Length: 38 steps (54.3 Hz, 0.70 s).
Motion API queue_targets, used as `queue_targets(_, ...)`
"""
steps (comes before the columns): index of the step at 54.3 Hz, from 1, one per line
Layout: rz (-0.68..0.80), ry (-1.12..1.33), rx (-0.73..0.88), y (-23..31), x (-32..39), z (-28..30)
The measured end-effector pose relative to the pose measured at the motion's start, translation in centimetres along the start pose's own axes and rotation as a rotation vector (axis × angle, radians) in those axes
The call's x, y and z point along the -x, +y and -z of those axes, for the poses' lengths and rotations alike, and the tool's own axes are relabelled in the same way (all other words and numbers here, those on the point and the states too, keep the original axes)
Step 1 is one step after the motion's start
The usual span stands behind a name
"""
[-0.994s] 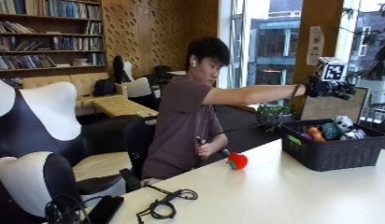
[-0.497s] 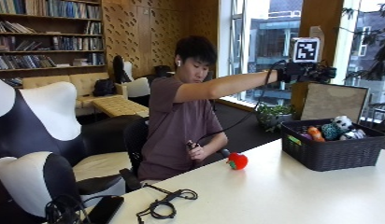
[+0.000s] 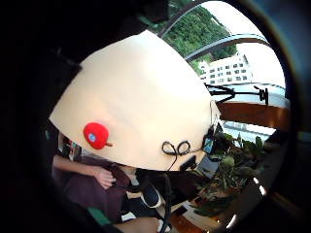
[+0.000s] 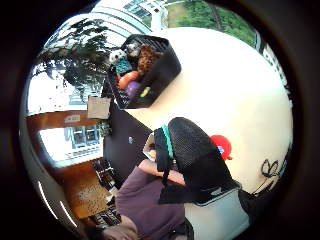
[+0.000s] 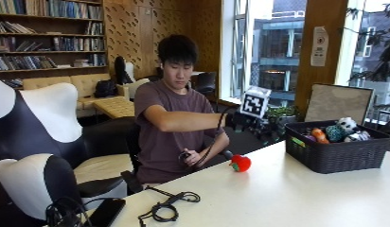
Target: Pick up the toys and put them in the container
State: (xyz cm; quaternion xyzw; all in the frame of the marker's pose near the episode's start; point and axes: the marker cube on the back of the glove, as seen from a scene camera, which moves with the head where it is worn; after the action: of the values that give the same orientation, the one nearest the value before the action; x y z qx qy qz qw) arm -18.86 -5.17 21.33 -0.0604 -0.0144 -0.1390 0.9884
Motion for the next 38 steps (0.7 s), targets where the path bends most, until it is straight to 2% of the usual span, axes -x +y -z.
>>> queue_targets(8,0.063,-0.038,0.153,3.3,1.3,-13.2)
queue_targets(12,0.088,-0.062,0.129,4.7,1.9,-17.2)
queue_targets(16,0.102,-0.084,-0.043,5.3,2.0,-17.7)
queue_targets(21,0.229,0.155,-0.226,5.6,1.5,-18.1)
queue_targets(26,0.261,0.106,-0.343,5.2,2.5,-17.6)
queue_targets(30,0.199,-0.052,-0.31,4.0,3.2,-17.0)
queue_targets(38,0.184,-0.161,-0.067,1.2,1.6,-15.1)
